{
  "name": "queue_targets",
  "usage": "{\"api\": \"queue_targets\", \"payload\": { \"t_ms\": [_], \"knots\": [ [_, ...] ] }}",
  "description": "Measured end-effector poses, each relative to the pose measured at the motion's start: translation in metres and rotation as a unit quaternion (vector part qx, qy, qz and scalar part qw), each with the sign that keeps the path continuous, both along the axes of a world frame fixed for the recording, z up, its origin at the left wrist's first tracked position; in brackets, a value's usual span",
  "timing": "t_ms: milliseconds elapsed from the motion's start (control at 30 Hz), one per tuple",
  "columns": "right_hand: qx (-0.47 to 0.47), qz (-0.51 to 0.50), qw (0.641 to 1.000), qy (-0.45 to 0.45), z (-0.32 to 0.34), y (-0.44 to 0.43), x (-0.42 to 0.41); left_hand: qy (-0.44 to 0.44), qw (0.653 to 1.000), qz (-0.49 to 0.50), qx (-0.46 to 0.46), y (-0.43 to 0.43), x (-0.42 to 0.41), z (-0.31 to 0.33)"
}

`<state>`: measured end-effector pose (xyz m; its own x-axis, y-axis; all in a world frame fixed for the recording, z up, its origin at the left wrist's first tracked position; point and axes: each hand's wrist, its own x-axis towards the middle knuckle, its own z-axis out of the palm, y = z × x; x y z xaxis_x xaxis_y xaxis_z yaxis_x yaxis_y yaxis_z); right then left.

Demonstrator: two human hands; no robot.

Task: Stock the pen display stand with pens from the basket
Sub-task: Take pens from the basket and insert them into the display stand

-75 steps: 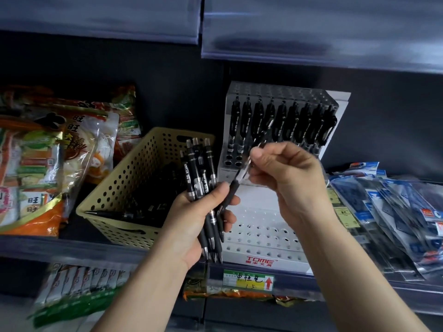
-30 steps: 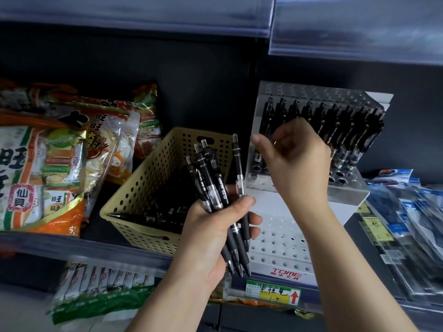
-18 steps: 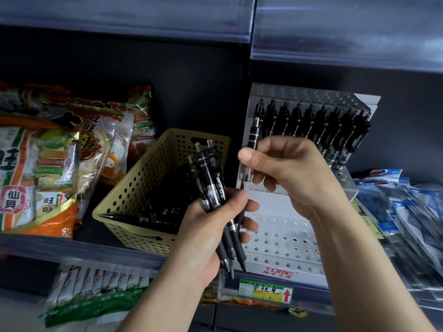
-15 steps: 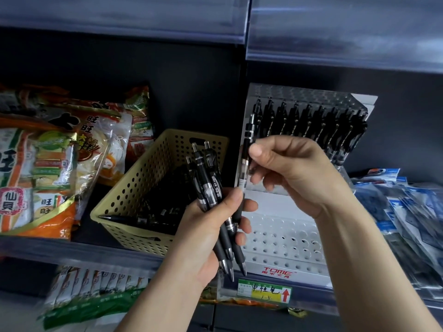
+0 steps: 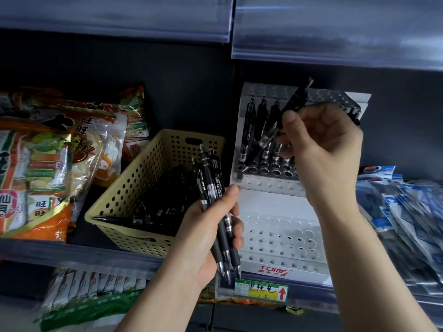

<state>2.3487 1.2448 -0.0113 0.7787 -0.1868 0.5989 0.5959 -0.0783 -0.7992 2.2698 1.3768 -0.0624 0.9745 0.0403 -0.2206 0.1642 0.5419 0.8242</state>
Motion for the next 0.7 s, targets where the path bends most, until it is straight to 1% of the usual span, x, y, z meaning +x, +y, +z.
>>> {"api": "queue_targets", "payload": {
  "t_ms": [167, 267, 367, 533, 700],
  "knots": [
    [-0.063, -0.103, 0.991, -0.057, -0.005, 0.003, 0.000, 0.016, 1.000, 0.000, -0.023, -0.002, 0.000, 0.003],
    [-0.078, -0.127, 0.985, -0.082, -0.006, 0.004, -0.001, 0.027, 0.999, 0.024, -0.002, -0.004, 0.001, 0.002],
    [-0.107, -0.146, 0.979, -0.098, -0.007, 0.005, 0.000, 0.020, 0.998, 0.045, 0.029, -0.005, 0.001, 0.000],
    [-0.158, -0.153, 0.973, -0.076, -0.012, 0.009, 0.004, 0.011, 0.996, 0.079, 0.042, -0.004, 0.001, -0.001],
    [-0.206, -0.168, 0.964, -0.019, -0.017, 0.011, 0.010, 0.004, 0.994, 0.097, 0.046, -0.003, 0.002, -0.001]
  ]
}}
